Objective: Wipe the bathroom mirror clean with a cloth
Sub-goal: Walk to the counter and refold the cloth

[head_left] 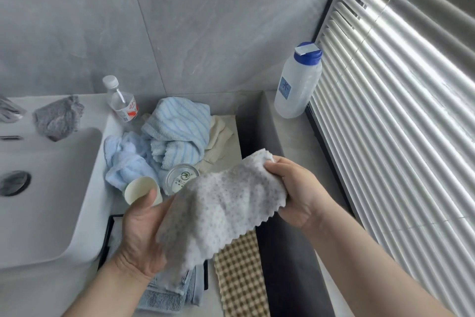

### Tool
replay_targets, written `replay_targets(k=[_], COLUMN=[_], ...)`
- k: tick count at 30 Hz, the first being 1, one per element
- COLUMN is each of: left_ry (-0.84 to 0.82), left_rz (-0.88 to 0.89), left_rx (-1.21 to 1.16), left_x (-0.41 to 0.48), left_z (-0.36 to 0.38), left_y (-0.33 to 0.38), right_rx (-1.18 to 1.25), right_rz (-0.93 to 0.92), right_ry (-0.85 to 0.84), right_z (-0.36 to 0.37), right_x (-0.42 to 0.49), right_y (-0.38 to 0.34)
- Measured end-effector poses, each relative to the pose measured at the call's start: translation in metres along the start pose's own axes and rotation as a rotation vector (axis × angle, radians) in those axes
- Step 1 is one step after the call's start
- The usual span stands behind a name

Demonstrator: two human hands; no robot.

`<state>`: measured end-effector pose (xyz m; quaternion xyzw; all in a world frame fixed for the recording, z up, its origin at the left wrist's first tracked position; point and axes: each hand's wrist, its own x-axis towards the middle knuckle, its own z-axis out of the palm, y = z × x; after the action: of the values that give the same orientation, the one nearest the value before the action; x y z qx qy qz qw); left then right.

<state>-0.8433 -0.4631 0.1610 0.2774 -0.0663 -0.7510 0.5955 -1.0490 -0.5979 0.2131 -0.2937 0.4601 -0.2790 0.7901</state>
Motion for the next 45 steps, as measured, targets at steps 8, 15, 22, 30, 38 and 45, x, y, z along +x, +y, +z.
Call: replay_targets(k=[8, 15, 22, 30, 38, 45], left_ry=[0.17, 0.424, 0.318, 0.255, 0.413, 0.39], left_rz=[0.061, 0.101, 0.057, -0.051, 0.036, -0.044], left_rx=[-0.041, 0.09, -0.017, 0.066, 0.097, 0.22], left_x=[0.007, 0.016, 0.012, 0.008, 0.016, 0.009], left_z=[-0.012, 0.026, 0.06, 0.057, 0.052, 0.043], left_y=[-0.011, -0.011, -0.011, -0.009, -0.01, -0.016], right_rx=[-0.067, -0.832, -0.998, -0.649, -0.359, -0.22], right_rz=[-0.131, -0.7, -0.535, -0.116, -0.128, 0.005], right_ry=[0.053, 0.181, -0.167, -0.057, 0.043, 0.01], right_z=[0.0, 0.033, 0.05, 0.017, 0.022, 0.018], right_x=[-0.01, -0.032, -0.052, -0.025, -0.027, -0.026], right_y=[-0.007, 0.007, 0.037, 0.033, 0.041, 0.034])
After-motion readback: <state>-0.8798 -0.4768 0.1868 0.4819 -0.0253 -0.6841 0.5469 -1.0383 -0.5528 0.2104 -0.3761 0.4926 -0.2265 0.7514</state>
